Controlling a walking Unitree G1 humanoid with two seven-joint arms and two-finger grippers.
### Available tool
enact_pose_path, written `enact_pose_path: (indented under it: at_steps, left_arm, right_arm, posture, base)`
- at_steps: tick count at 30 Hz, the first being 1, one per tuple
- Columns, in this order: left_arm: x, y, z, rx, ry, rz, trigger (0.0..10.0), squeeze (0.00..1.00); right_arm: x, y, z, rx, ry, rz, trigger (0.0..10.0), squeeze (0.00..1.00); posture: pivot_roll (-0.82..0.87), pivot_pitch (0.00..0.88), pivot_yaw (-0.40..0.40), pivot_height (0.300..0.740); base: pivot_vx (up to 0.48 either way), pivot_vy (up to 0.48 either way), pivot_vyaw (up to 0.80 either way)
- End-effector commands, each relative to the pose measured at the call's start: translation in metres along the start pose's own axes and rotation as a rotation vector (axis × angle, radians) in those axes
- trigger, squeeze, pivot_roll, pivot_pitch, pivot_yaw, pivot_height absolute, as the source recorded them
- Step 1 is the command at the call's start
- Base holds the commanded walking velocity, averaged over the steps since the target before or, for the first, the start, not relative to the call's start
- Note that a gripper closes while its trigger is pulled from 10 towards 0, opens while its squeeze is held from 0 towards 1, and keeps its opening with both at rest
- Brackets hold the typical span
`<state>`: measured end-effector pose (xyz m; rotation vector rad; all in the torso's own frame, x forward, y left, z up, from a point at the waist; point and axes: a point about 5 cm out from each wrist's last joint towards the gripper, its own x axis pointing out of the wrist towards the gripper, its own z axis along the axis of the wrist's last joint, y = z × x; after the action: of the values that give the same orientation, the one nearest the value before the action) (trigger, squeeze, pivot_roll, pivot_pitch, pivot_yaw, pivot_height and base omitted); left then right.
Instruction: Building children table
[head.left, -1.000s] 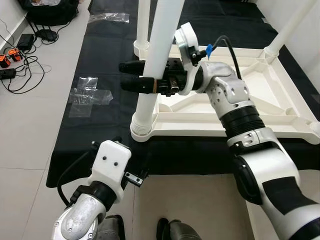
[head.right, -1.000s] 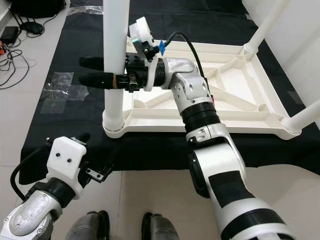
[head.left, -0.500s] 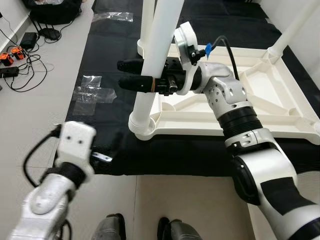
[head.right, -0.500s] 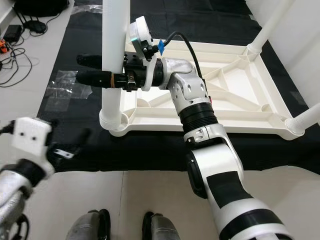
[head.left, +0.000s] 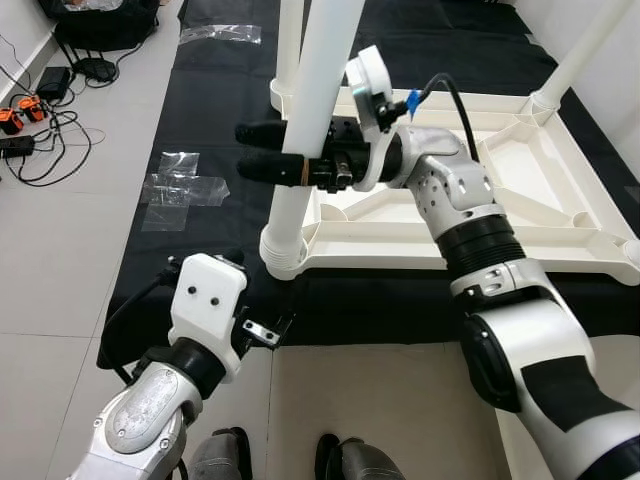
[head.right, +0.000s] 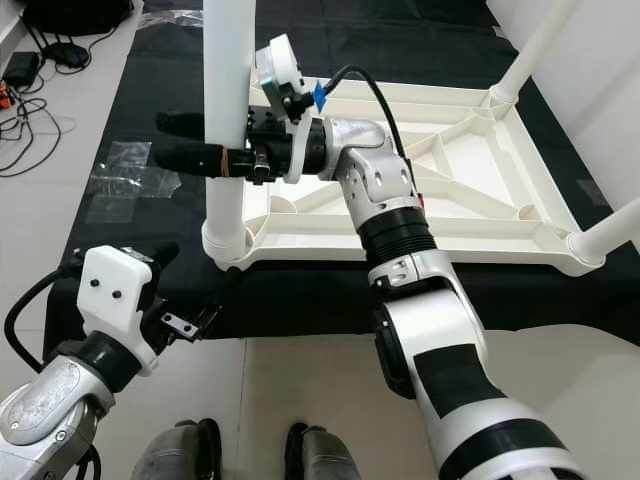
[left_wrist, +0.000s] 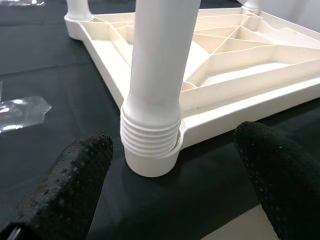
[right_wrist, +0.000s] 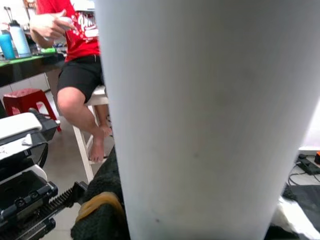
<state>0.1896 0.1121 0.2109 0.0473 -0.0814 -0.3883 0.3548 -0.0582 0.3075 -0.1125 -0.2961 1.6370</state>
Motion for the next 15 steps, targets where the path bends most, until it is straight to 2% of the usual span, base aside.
enact_pose_path:
  at_steps: [1,15]
  left_arm:
    - [-0.003,-0.007,0.0,-0.02,0.008,-0.019,10.0,0.0]
    - [-0.001,-0.011,0.001,-0.022,0.003,-0.023,10.0,0.0]
  right_arm:
    - [0.001,0.0,-0.005,-0.005,0.029,-0.014,10.0,0.0]
    - [-0.009,-0.001,-0.02,-0.011,0.129,-0.061,10.0,0.0]
  posture:
    - [0.08,0.264,-0.115,0.74]
    - [0.08,0.269,-0.109,0.74]
  base:
    - [0.0,0.0,0.0]
    - [0.0,0.0,0.0]
